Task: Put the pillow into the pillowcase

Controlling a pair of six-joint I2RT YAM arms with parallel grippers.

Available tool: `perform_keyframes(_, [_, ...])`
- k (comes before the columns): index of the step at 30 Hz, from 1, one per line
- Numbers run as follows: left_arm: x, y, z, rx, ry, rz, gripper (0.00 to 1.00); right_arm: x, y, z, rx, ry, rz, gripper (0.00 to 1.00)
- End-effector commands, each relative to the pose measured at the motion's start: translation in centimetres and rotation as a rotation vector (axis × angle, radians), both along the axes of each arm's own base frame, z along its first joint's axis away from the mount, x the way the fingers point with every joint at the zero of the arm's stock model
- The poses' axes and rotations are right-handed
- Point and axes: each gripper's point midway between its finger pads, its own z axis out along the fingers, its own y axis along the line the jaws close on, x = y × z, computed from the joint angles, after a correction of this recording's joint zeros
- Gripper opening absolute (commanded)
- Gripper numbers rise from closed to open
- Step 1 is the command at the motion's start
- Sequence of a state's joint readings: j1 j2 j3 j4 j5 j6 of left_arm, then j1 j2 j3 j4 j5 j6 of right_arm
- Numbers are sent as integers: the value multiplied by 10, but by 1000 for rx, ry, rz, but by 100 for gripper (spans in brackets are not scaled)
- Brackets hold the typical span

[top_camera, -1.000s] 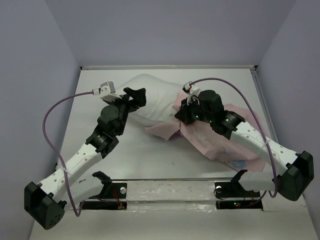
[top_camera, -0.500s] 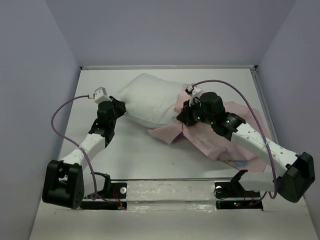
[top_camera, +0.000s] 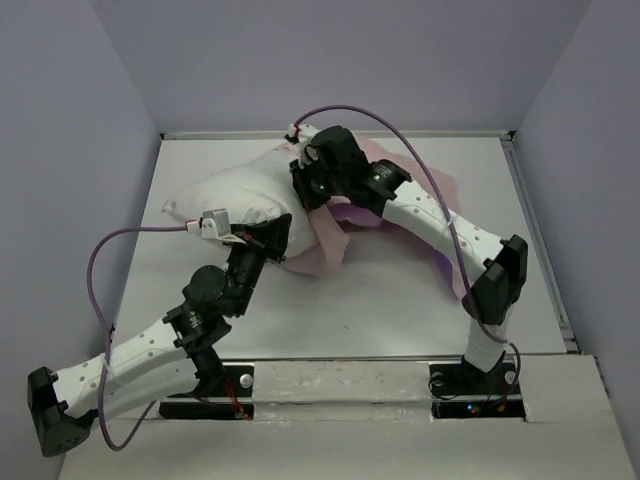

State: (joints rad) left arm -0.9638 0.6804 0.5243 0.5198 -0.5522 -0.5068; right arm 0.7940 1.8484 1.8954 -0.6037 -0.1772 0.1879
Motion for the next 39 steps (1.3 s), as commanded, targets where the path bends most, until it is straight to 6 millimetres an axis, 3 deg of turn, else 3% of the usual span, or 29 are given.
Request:
perform_keyframes(1, [-32,-27,64,-71,-137,-123,0,-87,31,162,319,-306,220,0])
perform_keyframes(2, [-31,-29,54,-61,-118,-110,0,-92,8,164,331,-331,185,0])
perform_keyframes(4, [-36,-38,39,-59,-84,-122,0,-74,-16,170,370,-358,103,0])
perform_keyframes(5, [-36,-39,25,-56,-66,-112,0,-45,-41,162,358,-341,26,0])
perform_keyframes(8, [-33,-44,-7,-25,-8,-79,0,-17,-53,153,367,-266,-21,0])
perform_keyframes(9, [-29,-50,-23,21,14,-65,0,-24,-46,174,393,-286,24,0])
perform_keyframes(10, [-24,-48,-32,38,33,-21,0,-34,-25,153,367,-198,123,0])
perform_keyframes(11, [-20,-47,-39,59,45,7,0,-44,-14,149,355,-185,164,0])
perform_keyframes(12, [-16,-49,-49,99,56,37,0,-69,5,142,329,-177,218,0])
perform_keyframes(14, [-6,-36,-58,136,76,146,0,-93,1,113,247,-176,232,0])
perform_keyframes(15, [-2,-35,-64,179,79,170,0,-108,-2,104,246,-165,265,0])
perform_keyframes(16, [1,-34,-70,201,84,187,0,-116,-4,110,311,-180,278,0])
perform_keyframes(17, [6,-35,-74,208,85,191,0,-132,-19,96,324,-167,288,0])
perform_keyframes(19, [12,-53,-93,220,104,154,0,-125,-27,97,332,-205,266,0])
perform_keyframes(21, [19,-70,-118,252,139,140,0,-115,-24,88,297,-166,274,0])
perform_keyframes(25, [28,-91,-134,183,156,98,0,-118,-24,88,298,-171,318,0])
perform_keyframes(27, [30,-108,-133,155,159,62,0,-102,-43,83,287,-189,244,0])
perform_keyframes(29, [24,-116,-120,130,119,45,0,-89,-61,71,284,-167,205,0])
perform_keyframes(30, [22,-118,-112,121,107,57,0,-69,-87,48,270,-122,137,0])
perform_keyframes(32, [19,-119,-102,105,86,64,0,-65,-96,40,349,-65,154,0])
perform_keyframes(33, [20,-119,-102,104,81,67,0,-62,-101,26,342,-32,134,0])
perform_keyframes(36, [23,-128,-107,106,76,54,0,-61,-103,11,313,1,115,0])
perform_keyframes(38, [17,-138,-99,68,51,-4,1,-48,-125,-16,224,-5,-46,0])
perform_keyframes(39, [16,-139,-99,63,51,-14,6,-45,-134,-27,199,-1,-90,0])
